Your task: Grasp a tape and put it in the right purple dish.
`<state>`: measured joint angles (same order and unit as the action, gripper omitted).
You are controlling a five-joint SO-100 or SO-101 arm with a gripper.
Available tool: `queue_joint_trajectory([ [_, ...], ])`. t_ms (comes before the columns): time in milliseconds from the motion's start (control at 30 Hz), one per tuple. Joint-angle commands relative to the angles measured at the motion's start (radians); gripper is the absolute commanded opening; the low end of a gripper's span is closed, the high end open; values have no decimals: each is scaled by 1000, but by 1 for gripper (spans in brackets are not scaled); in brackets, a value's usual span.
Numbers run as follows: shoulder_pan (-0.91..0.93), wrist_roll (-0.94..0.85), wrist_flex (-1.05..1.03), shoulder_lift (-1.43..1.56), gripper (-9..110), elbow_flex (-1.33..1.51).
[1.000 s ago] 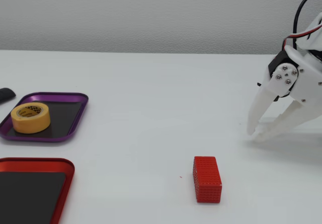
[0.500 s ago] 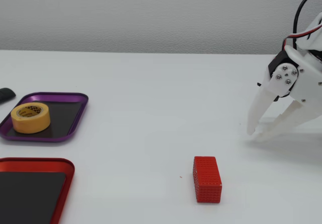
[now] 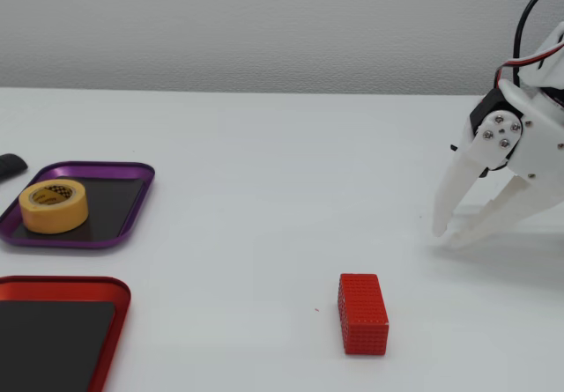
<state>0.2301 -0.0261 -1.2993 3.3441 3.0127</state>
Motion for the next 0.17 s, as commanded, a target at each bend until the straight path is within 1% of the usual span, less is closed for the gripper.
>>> queue_joint_trajectory([
  [0, 6, -8, -3, 95, 0, 5],
  [133, 6, -8, -3, 95, 0, 5],
])
